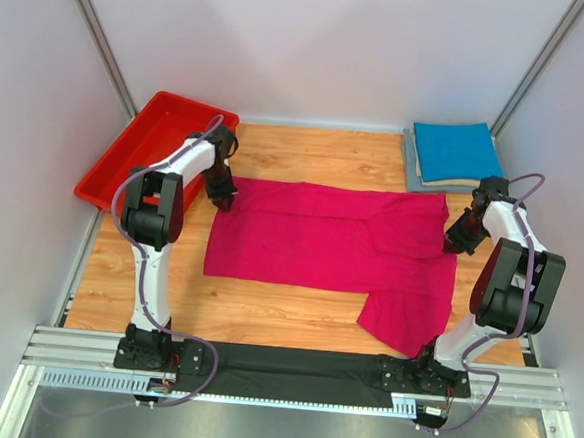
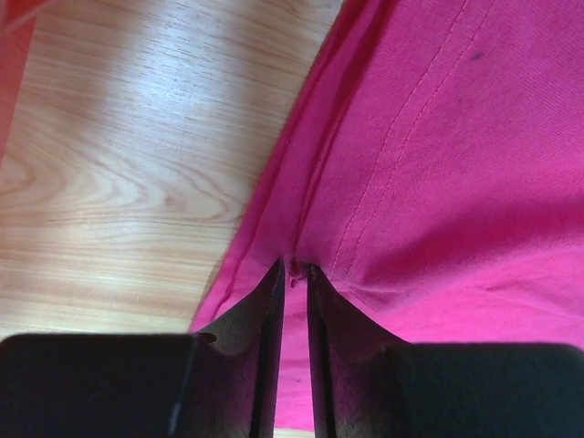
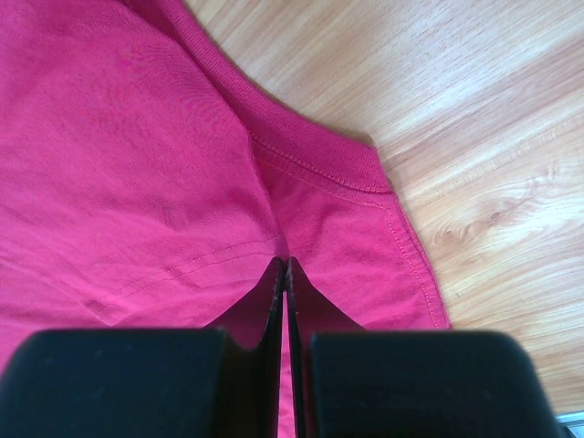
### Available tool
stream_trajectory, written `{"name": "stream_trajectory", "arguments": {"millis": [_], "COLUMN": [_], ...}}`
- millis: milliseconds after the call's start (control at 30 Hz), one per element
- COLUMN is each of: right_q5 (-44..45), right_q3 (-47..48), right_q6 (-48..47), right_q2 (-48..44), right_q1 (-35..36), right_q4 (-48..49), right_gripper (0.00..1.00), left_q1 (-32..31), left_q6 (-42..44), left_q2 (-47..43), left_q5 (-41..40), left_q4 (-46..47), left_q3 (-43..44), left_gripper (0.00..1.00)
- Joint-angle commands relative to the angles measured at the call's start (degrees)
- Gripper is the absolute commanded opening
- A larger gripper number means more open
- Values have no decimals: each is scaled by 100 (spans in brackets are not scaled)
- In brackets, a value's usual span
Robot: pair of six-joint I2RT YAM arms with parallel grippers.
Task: Fold and stack the t-shirts
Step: Fold the tshirt
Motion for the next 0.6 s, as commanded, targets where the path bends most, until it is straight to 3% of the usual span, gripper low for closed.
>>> {"name": "stream_trajectory", "arguments": {"millis": [0,567], "right_q5": [11,46], "right_q3": [93,84], "right_q6": [-72,-107], "right_q2": [-82,-117], "right_q1": [-26,-26], "right_q4": [84,57], "right_gripper": [0,0], "left_q1": [-66,-84], "left_q6": [-47,-30], "left_q2": [-300,52], "left_q5": [-14,-375], "left_q4": [49,-373], "left_q3": [185,440], "left_gripper": [22,15]}}
